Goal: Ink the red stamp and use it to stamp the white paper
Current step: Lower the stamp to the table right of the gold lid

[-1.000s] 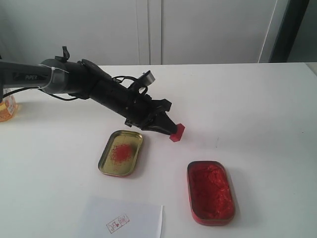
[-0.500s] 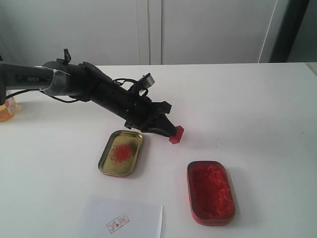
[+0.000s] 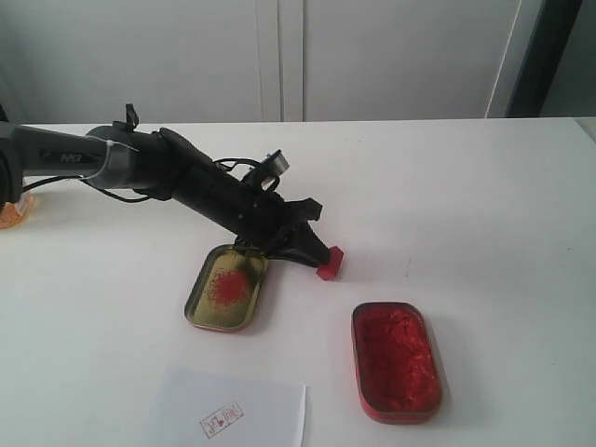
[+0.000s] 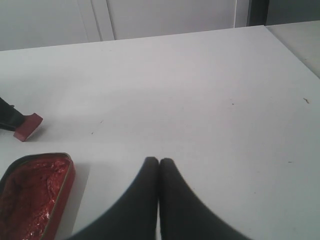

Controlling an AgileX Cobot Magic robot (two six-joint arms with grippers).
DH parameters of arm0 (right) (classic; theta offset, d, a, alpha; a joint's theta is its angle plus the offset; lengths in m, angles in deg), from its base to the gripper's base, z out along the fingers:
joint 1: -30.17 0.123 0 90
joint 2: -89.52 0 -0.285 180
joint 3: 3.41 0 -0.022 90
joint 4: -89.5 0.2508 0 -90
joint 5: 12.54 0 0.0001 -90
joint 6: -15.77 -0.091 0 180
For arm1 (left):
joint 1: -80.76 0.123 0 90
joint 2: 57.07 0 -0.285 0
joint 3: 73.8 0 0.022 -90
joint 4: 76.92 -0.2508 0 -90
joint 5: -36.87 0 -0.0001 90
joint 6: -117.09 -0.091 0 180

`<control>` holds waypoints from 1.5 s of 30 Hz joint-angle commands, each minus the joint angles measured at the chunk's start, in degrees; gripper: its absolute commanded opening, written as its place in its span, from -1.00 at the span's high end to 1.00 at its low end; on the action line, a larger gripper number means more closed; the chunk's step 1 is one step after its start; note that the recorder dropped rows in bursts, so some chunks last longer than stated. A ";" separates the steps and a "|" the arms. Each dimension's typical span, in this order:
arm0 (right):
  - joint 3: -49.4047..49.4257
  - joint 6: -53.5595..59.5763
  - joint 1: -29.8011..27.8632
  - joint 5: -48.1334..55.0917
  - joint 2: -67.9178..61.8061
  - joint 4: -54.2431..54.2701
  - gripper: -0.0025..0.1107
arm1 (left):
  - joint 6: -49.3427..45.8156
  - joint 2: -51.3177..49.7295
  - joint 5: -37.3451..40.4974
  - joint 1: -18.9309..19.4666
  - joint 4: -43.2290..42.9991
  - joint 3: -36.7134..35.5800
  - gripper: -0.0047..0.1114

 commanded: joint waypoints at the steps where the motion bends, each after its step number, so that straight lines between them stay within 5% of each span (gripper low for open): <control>1: 0.32 -0.18 -0.15 -0.83 0.25 0.05 0.96 | 0.26 -0.28 0.88 -0.17 -0.85 0.19 0.92; 16: 0.32 -0.18 -0.15 -0.83 0.25 0.05 0.96 | 0.37 1.07 1.01 1.75 -1.28 0.19 0.91; 27: 0.32 -1.37 -0.15 -0.83 0.25 0.05 0.96 | 0.37 1.10 2.36 2.27 -2.25 0.30 0.20; 45: 0.32 -1.37 -0.15 -0.83 0.25 0.05 0.96 | 0.61 1.20 5.18 2.80 -3.89 3.70 -0.21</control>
